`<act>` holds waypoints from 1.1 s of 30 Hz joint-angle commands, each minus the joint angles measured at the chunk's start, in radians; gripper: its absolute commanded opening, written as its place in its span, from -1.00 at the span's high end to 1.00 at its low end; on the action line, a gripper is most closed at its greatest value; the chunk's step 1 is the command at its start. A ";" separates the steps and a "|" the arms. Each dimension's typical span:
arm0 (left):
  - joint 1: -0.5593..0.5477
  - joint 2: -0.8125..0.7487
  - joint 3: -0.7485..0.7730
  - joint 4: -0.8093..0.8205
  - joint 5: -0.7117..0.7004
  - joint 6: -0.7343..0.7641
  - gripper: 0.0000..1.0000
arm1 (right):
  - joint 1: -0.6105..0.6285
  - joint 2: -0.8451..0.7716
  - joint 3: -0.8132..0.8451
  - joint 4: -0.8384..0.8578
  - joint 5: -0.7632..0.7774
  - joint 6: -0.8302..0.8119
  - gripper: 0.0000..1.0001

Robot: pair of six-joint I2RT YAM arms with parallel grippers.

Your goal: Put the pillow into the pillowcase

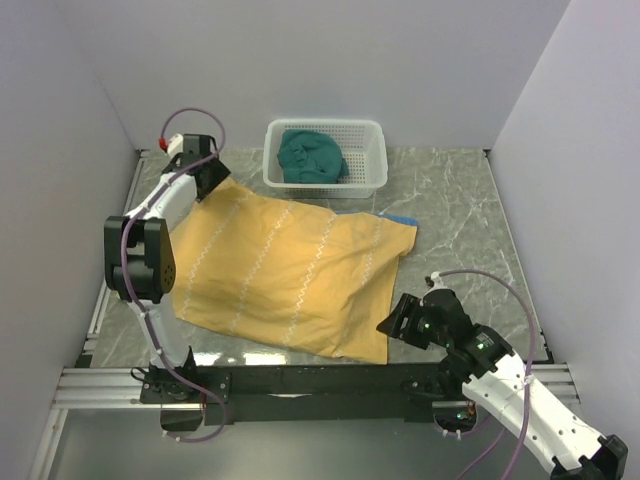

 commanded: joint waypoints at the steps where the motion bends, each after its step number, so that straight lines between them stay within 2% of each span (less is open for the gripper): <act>1: 0.068 0.107 0.122 -0.007 0.024 0.041 -0.47 | 0.021 0.012 -0.031 -0.062 -0.049 -0.004 -0.38; 5: 0.096 0.190 0.150 0.025 0.036 0.087 -0.63 | 0.055 0.081 -0.037 -0.012 -0.064 -0.018 -0.38; 7: 0.097 0.245 0.166 0.034 0.065 0.098 -0.63 | 0.087 0.126 -0.069 0.031 -0.078 0.002 -0.36; 8: 0.128 0.265 0.173 0.037 0.074 0.101 -0.61 | 0.125 0.141 -0.080 0.076 -0.080 0.027 -0.34; 13: 0.142 0.322 0.138 0.146 0.145 0.127 -0.47 | 0.244 0.250 -0.094 0.162 -0.040 0.087 -0.19; 15: 0.150 0.337 0.146 0.140 0.165 0.115 -0.27 | 0.256 0.270 -0.089 0.176 -0.040 0.094 -0.13; 16: 0.151 0.338 0.146 0.143 0.174 0.112 -0.16 | 0.258 0.274 -0.083 0.170 -0.037 0.093 -0.02; 17: 0.154 0.343 0.150 0.143 0.173 0.110 0.14 | 0.256 0.274 -0.075 0.159 -0.032 0.087 0.03; 18: 0.156 0.355 0.175 0.128 0.165 0.107 0.29 | 0.258 0.270 -0.068 0.145 -0.026 0.079 0.11; 19: 0.157 0.364 0.193 0.110 0.159 0.109 0.44 | 0.255 0.264 -0.045 0.100 -0.022 0.074 0.32; 20: 0.163 0.374 0.213 0.078 0.156 0.110 0.78 | 0.256 0.255 -0.028 0.067 0.000 0.065 0.48; 21: 0.169 0.386 0.250 0.053 0.147 0.109 0.95 | 0.256 0.221 -0.008 0.033 0.017 0.065 0.59; 22: 0.179 0.386 0.258 0.045 0.143 0.099 0.98 | 0.256 0.201 0.029 0.000 0.029 0.062 0.78; 24: 0.212 0.365 0.244 0.074 0.153 0.093 0.99 | 0.255 0.135 0.067 -0.108 0.072 0.065 1.00; 28: 0.301 0.329 0.242 0.086 0.186 0.026 0.99 | 0.256 0.048 0.136 -0.287 0.086 0.102 1.00; 33: 0.389 0.288 0.251 0.103 0.206 -0.022 0.99 | 0.255 -0.017 0.101 -0.341 0.035 0.142 1.00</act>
